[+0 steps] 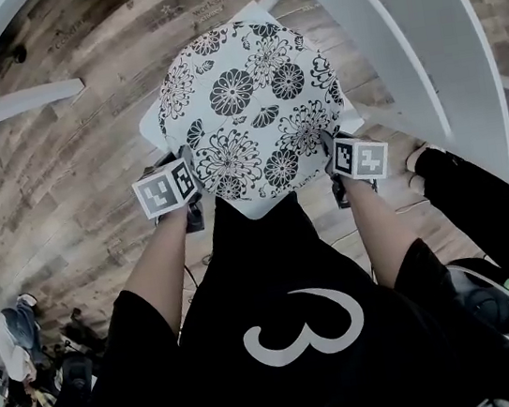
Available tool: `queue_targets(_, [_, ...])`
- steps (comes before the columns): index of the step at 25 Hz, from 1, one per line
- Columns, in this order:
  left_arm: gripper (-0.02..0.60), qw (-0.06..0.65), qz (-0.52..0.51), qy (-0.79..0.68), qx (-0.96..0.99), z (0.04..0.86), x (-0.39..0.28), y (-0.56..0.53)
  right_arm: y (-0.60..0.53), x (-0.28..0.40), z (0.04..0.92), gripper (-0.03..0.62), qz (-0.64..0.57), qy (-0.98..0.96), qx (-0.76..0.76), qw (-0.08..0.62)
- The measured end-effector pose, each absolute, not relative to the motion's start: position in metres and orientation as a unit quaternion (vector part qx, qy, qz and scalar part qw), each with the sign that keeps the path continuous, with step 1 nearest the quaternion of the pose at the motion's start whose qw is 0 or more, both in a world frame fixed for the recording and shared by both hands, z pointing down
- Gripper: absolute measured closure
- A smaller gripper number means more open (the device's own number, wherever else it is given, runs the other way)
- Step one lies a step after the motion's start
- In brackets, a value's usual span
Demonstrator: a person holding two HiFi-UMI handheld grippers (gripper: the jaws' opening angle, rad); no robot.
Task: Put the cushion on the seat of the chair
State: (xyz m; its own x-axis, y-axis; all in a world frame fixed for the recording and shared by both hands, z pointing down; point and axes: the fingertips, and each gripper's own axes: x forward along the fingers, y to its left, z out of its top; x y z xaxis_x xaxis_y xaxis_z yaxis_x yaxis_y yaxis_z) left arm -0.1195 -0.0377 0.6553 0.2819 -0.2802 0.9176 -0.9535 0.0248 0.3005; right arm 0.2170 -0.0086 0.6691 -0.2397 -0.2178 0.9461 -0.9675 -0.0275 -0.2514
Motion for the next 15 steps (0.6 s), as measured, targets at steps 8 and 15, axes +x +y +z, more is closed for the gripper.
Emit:
queue_targets(8, [0.390,0.506,0.350,-0.509,0.602,0.662,-0.133,-0.038,-0.007,0.227,0.671,0.436,0.505,-0.578,0.521,0.374])
queue_targets(15, [0.278,0.500,0.340,-0.509,0.613,0.648,-0.147,-0.048,-0.008,0.242,0.656,0.347,0.491,-0.572,0.560,0.343])
